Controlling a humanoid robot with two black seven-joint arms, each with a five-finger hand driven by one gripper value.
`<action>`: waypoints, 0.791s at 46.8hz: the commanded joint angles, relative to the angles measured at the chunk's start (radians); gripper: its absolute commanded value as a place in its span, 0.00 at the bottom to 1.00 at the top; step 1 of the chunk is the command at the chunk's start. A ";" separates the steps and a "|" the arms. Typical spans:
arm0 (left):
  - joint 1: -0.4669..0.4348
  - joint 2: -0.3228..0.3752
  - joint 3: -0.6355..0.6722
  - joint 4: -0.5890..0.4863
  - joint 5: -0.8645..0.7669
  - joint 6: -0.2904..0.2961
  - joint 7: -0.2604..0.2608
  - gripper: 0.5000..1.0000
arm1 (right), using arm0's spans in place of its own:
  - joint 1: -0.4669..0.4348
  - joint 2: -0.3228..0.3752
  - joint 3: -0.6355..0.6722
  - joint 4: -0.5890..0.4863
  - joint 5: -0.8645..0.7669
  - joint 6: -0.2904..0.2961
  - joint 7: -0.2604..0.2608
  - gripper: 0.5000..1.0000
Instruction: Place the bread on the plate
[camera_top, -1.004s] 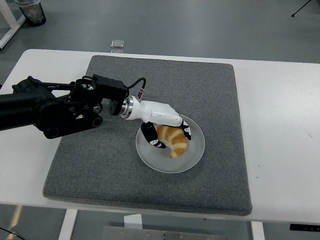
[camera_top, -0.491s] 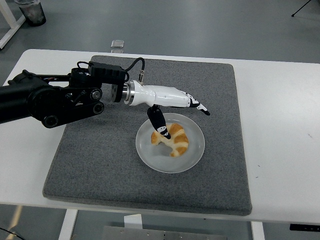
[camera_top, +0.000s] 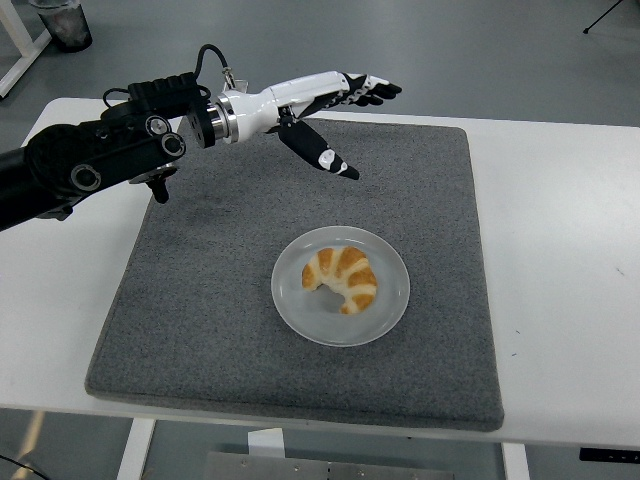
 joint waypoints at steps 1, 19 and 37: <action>-0.003 -0.002 0.000 0.036 -0.116 0.006 0.002 0.99 | 0.000 0.000 0.000 0.000 0.000 0.000 0.000 0.90; 0.007 0.006 -0.001 0.174 -0.630 0.008 0.005 0.99 | 0.000 0.000 0.000 0.000 0.000 0.000 0.000 0.90; 0.066 0.032 -0.017 0.198 -0.952 0.012 0.028 0.99 | 0.000 0.000 0.000 0.000 0.000 0.000 0.000 0.90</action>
